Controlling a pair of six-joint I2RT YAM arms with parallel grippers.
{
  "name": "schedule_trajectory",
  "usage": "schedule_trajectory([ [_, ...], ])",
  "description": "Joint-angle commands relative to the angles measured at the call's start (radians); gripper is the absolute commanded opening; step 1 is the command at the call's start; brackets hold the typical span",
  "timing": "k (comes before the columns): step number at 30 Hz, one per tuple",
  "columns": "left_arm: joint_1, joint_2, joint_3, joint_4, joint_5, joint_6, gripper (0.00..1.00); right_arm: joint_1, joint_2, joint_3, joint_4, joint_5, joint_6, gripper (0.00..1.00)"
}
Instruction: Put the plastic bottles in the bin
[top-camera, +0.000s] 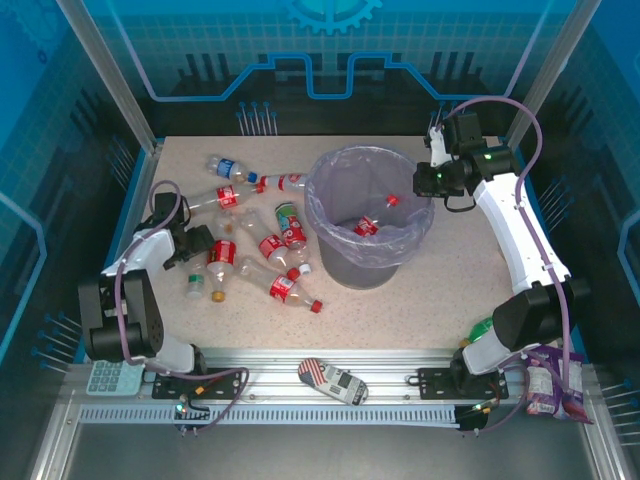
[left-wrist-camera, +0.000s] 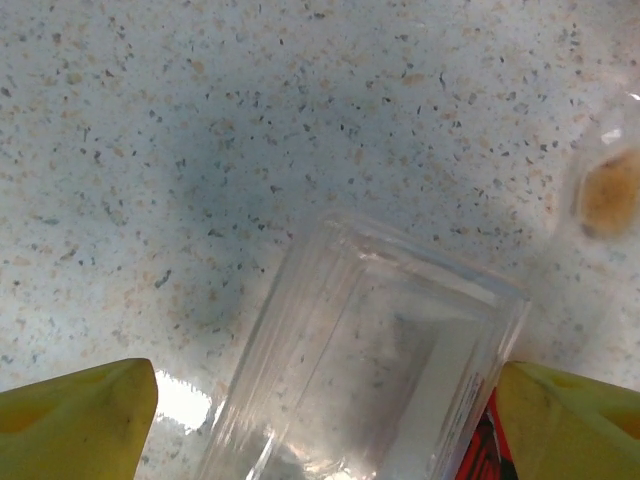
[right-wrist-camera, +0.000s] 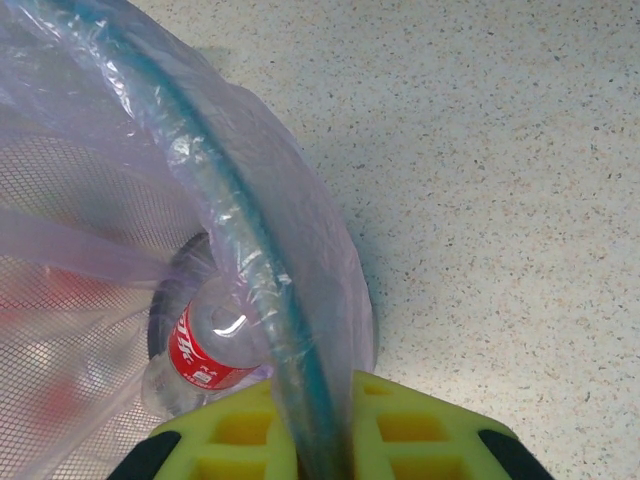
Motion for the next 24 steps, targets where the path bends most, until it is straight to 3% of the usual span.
schedule_trajectory([
  [1,0.008,0.035,-0.014,0.027,0.010,-0.011,0.89,0.027,0.027,0.019,-0.009,-0.031,0.002,0.15],
  [8,0.008,0.074,-0.022,0.053,0.028,-0.014,0.88,0.027,0.031,0.020,-0.011,-0.026,0.002,0.15],
  [14,0.008,0.068,-0.022,0.053,0.029,-0.014,0.76,0.028,0.033,0.020,-0.011,-0.026,0.002,0.15],
  [24,0.008,0.012,-0.018,0.035,0.020,-0.009,0.67,0.029,0.036,0.022,-0.006,-0.034,0.005,0.15],
])
